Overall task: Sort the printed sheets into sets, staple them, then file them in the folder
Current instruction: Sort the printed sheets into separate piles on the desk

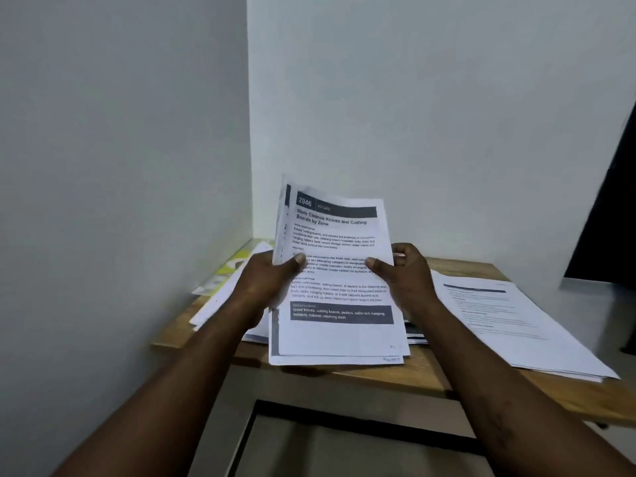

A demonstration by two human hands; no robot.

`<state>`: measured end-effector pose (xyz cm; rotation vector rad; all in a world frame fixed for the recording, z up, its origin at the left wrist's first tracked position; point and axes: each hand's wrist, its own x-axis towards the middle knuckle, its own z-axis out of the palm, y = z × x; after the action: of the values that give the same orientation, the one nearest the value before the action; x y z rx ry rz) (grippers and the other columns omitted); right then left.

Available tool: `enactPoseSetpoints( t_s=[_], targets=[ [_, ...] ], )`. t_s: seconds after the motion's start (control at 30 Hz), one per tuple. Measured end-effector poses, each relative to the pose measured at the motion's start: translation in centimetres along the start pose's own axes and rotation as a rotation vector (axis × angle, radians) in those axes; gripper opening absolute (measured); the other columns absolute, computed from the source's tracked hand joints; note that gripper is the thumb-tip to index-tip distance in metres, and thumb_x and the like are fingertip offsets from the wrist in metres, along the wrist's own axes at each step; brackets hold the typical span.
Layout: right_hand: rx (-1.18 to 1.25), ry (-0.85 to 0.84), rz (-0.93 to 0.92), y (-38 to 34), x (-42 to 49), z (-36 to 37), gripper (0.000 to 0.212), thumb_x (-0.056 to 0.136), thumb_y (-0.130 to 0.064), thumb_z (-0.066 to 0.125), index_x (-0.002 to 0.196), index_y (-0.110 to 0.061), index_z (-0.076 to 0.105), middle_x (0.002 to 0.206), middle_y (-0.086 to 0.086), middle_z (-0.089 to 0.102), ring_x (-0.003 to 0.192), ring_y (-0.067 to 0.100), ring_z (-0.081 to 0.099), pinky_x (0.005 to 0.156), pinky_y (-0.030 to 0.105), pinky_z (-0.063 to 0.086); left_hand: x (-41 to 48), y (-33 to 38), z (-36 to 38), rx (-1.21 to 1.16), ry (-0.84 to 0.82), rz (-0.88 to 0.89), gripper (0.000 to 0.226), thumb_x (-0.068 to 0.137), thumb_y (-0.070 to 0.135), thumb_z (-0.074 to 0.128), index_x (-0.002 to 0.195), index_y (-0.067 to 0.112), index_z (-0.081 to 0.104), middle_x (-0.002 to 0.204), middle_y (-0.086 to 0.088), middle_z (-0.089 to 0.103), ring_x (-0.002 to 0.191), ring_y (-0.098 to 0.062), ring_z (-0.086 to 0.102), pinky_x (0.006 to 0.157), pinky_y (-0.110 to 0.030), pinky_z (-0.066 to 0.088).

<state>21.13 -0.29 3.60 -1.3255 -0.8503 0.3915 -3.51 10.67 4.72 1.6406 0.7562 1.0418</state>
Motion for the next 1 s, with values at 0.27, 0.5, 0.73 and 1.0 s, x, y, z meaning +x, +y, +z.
enactPoseSetpoints(
  t_s=[0.27, 0.5, 0.73, 1.0],
  targets=[
    [-0.087, 0.067, -0.015, 1.0, -0.3, -5.9, 0.023, 0.089, -0.017, 0.084, 0.111, -0.015, 0.078, 0.100, -0.002, 0.082, 0.091, 0.020, 0.080, 0.086, 0.040, 0.064, 0.8, -1.4, 5.2, -0.189, -0.096, -0.099, 0.030, 0.103, 0.032, 0.067, 0.122, 0.010, 0.073, 0.108, -0.004, 0.081, 0.095, -0.019, 0.079, 0.085, -0.034, 0.059],
    [0.008, 0.048, 0.065, 1.7, 0.6, -8.6, 0.014, 0.095, -0.020, 0.078, 0.107, -0.013, 0.079, 0.102, 0.006, 0.082, 0.096, 0.029, 0.079, 0.092, 0.048, 0.062, 1.8, -1.1, 7.2, -0.249, -0.128, -0.139, 0.024, 0.102, 0.025, 0.067, 0.116, 0.006, 0.073, 0.103, -0.006, 0.082, 0.092, -0.023, 0.079, 0.071, -0.029, 0.060],
    [-0.104, 0.165, 0.021, 2.7, 1.5, -11.3, 0.017, 0.098, -0.030, 0.076, 0.107, -0.016, 0.078, 0.096, -0.003, 0.082, 0.089, 0.019, 0.079, 0.078, 0.035, 0.062, 3.9, -2.3, 7.4, -0.268, -0.038, -0.148, 0.018, 0.098, 0.024, 0.073, 0.110, 0.010, 0.075, 0.096, -0.003, 0.082, 0.086, -0.020, 0.080, 0.068, -0.027, 0.061],
    [-0.083, 0.419, 0.091, 4.2, 3.7, -13.6, 0.013, 0.096, -0.034, 0.077, 0.102, -0.023, 0.077, 0.101, -0.002, 0.081, 0.093, 0.024, 0.077, 0.086, 0.043, 0.063, 7.9, -4.8, 3.2, -0.188, 0.415, -0.094, 0.028, 0.094, 0.028, 0.079, 0.116, 0.012, 0.074, 0.098, -0.002, 0.077, 0.091, -0.022, 0.074, 0.077, -0.029, 0.060]
  ],
)
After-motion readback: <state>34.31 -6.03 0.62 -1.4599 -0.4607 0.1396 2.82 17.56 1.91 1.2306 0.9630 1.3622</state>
